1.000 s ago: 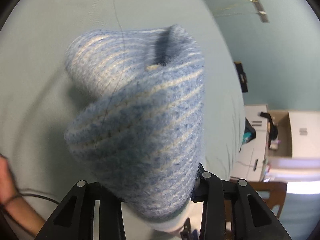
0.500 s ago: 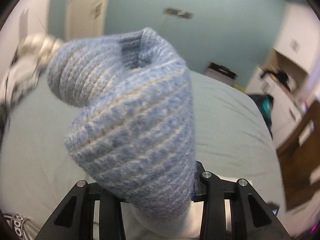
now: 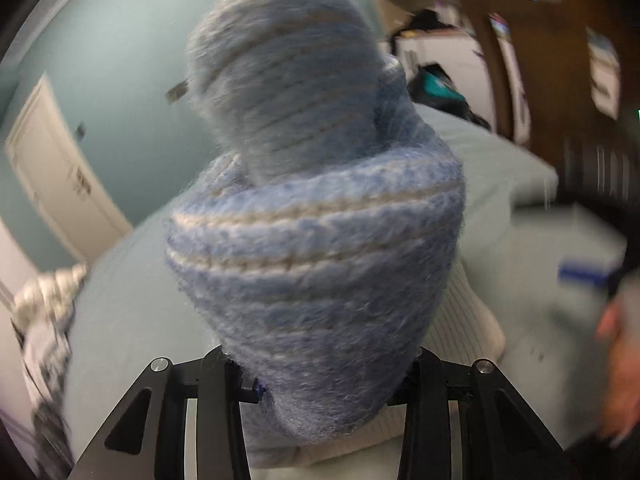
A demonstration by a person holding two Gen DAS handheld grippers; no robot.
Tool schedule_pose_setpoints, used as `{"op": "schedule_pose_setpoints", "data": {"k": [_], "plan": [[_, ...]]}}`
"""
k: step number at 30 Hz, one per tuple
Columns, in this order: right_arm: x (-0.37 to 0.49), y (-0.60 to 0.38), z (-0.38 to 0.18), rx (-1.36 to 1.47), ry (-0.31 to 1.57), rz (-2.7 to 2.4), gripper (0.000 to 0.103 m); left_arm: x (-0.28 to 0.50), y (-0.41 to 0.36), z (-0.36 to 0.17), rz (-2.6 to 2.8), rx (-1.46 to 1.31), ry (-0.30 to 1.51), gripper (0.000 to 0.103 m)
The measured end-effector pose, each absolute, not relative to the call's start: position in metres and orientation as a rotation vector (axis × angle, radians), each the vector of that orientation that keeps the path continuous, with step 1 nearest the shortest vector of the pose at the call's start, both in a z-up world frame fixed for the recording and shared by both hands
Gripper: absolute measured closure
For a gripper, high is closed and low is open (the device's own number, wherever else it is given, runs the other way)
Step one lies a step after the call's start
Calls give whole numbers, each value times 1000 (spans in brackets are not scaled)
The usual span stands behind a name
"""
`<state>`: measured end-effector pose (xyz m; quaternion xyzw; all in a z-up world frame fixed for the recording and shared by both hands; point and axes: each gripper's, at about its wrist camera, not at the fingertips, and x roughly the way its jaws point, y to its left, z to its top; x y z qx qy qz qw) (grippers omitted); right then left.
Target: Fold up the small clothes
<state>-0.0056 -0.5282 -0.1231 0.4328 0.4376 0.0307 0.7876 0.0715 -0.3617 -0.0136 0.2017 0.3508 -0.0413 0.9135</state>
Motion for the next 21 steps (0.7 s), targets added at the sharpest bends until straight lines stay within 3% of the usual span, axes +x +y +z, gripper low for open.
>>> {"op": "schedule_pose_setpoints", "data": {"k": [4, 8, 11, 13, 18, 21], "plan": [[3, -528, -76, 839, 903, 145, 1, 61, -379, -37, -132, 507, 753, 67], [18, -487, -6, 563, 889, 204, 1, 47, -387, -58, -177, 595, 766, 67], [47, -445, 22, 268, 989, 261, 1, 43, -394, -69, -198, 659, 755, 67], [69, -410, 12, 101, 1089, 345, 1, 40, -393, -71, -202, 677, 742, 66], [101, -372, -77, -138, 1466, 355, 1, 32, -374, -69, -249, 622, 729, 62], [109, -379, -124, -157, 1576, 344, 1, 20, -368, -75, -338, 686, 735, 53]]}}
